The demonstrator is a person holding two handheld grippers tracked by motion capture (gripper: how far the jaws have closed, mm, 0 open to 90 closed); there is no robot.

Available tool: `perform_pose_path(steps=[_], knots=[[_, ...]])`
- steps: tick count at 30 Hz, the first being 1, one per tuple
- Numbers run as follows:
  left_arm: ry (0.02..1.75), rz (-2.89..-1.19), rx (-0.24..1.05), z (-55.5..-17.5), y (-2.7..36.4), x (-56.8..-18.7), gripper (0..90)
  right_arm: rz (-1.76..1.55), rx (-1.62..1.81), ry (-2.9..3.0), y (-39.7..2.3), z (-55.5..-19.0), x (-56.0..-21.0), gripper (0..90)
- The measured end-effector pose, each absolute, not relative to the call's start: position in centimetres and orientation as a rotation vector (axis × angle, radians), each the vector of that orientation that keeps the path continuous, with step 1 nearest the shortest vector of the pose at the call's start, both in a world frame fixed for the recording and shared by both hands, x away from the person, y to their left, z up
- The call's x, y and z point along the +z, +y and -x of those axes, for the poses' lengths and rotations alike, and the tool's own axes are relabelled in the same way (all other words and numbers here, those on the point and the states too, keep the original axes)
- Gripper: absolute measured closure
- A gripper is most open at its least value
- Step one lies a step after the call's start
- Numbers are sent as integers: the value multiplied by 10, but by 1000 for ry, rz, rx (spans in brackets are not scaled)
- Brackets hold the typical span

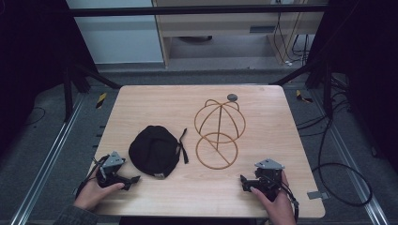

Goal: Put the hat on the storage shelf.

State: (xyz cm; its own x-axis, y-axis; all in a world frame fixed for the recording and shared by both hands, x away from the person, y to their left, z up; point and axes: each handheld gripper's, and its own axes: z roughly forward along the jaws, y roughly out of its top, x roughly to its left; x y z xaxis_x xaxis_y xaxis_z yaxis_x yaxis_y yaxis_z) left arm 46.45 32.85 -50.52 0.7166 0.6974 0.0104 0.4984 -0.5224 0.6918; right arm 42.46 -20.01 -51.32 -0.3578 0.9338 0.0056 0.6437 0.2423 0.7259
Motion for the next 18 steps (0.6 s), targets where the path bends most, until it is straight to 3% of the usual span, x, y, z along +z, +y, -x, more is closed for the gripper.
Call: perform_pose_path(steps=[18], knots=[[874, -2168, 362, -455, 317, -477, 45, -1443, 903, 2088, -200, -425, -513, 7]])
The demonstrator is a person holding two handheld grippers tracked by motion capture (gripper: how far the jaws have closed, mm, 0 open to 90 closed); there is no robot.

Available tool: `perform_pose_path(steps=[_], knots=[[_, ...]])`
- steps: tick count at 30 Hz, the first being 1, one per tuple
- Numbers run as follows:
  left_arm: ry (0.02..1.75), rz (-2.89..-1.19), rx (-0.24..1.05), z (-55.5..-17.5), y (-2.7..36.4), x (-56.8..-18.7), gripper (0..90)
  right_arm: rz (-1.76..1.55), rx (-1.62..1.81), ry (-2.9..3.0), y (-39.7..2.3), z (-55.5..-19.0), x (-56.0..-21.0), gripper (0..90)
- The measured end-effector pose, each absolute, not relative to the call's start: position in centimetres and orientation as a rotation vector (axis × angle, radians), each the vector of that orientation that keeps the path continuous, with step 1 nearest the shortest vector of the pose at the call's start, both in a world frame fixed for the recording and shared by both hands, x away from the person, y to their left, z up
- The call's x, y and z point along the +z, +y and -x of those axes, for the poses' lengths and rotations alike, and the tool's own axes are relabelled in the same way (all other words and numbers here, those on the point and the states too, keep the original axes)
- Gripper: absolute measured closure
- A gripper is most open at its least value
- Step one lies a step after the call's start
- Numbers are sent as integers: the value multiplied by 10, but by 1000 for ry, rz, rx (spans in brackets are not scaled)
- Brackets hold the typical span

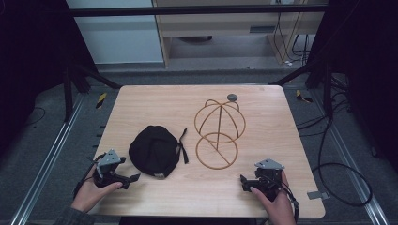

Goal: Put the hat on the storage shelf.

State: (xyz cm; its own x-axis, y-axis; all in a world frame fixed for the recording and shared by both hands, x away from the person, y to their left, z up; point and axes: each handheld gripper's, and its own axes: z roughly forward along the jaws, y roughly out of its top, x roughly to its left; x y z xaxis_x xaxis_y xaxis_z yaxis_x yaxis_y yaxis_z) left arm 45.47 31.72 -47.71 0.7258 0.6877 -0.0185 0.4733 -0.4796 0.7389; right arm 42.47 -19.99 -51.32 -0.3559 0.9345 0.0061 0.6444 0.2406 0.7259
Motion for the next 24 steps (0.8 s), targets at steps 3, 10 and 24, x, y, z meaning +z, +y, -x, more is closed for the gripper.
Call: perform_pose_path(steps=[3, 10, 24], knots=[[850, -2189, 369, -455, 311, -472, 47, -1443, 903, 2088, -200, -425, -513, 7], [801, -2276, 404, -465, 287, -451, 51, -1446, 903, 2089, -200, -425, -513, 7], [805, -2395, 425, -484, 263, -424, 50, -1440, 903, 2089, -200, -425, -513, 7]])
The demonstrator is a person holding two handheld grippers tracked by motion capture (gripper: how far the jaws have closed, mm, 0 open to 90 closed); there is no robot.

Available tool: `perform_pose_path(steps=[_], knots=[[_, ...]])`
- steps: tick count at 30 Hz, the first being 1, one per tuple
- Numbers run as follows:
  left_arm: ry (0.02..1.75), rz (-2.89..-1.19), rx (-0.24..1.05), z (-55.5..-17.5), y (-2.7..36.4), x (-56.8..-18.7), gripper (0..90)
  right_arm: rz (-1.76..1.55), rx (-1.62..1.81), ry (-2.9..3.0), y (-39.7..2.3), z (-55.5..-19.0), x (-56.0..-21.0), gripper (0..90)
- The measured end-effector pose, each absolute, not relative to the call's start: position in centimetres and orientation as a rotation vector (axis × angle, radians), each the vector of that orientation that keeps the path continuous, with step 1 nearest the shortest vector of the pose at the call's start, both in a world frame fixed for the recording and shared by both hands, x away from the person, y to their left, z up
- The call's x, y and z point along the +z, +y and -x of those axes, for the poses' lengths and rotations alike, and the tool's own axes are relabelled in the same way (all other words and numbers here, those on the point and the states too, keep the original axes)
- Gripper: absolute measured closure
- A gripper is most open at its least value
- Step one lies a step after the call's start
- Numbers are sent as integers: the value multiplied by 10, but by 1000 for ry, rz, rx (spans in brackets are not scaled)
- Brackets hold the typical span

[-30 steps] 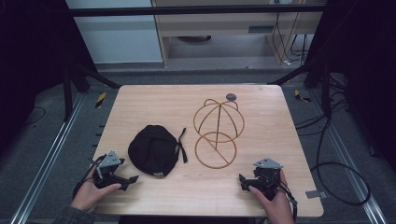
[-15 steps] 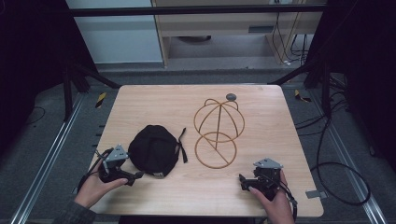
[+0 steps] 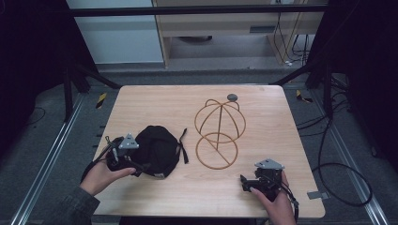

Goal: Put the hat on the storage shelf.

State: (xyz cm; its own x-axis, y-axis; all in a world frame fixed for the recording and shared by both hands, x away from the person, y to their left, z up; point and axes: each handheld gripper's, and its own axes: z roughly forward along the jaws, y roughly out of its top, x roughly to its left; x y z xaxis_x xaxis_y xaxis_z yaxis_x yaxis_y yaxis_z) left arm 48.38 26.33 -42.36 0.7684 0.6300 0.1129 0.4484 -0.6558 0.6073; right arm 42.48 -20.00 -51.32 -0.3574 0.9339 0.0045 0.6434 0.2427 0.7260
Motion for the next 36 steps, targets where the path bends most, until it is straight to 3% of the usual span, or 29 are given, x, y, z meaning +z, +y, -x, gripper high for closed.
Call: perform_pose_path(steps=[18, 23, 31, 36], knots=[[780, -2423, 470, -510, 242, -404, 84, -1444, 901, 2089, -200, -425, -513, 7], [782, -2418, 450, -524, 239, -399, 127, -1443, 903, 2088, -200, -425, -513, 7], [782, -2419, 390, -540, 232, -399, 284, -1442, 903, 2088, -200, -425, -513, 7], [785, -2422, 379, -545, 233, -402, 336, -1443, 903, 2088, -200, -425, -513, 7]])
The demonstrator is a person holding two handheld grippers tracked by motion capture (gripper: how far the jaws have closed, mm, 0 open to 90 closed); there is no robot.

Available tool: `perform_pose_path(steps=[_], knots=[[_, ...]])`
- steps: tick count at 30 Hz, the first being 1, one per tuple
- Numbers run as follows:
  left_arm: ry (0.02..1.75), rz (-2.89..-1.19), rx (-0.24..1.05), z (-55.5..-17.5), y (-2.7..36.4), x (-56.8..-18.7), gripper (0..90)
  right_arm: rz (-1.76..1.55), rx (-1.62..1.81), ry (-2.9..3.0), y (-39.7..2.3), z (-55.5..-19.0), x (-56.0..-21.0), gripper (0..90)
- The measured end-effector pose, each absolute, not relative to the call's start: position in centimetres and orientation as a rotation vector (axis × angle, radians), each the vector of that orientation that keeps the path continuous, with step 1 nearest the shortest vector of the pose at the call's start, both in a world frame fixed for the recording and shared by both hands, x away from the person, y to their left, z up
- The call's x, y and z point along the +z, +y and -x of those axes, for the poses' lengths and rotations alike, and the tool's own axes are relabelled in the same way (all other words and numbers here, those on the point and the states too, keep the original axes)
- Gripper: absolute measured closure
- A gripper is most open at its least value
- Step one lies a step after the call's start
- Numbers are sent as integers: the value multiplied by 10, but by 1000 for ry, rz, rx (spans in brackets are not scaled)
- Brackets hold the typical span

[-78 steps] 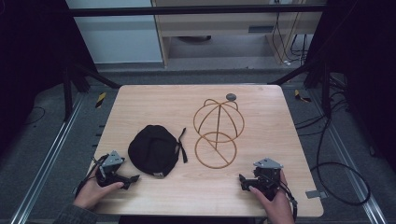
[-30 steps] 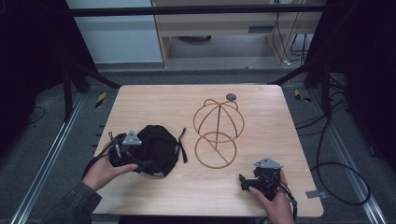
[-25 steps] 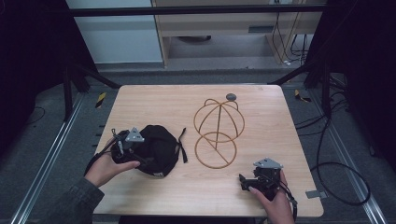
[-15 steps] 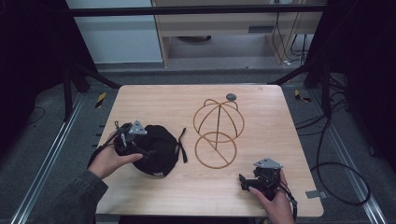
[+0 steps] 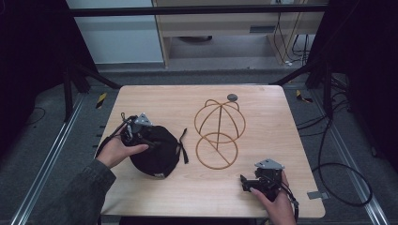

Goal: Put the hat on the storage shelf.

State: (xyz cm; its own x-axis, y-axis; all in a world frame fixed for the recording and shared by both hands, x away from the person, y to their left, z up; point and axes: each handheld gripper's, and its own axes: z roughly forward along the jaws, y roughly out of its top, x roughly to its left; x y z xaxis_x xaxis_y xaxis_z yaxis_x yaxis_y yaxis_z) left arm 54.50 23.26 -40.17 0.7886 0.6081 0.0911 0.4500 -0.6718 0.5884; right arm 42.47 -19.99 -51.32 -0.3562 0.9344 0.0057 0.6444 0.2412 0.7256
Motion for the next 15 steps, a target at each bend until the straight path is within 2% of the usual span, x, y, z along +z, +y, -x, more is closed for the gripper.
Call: perform_pose_path(steps=[8, 15], knots=[[788, -2435, 379, -550, 234, -403, 475, -1445, 901, 2089, -200, -425, -513, 7], [763, -2450, 358, -549, 232, -404, 675, -1443, 903, 2088, -200, -425, -513, 7]])
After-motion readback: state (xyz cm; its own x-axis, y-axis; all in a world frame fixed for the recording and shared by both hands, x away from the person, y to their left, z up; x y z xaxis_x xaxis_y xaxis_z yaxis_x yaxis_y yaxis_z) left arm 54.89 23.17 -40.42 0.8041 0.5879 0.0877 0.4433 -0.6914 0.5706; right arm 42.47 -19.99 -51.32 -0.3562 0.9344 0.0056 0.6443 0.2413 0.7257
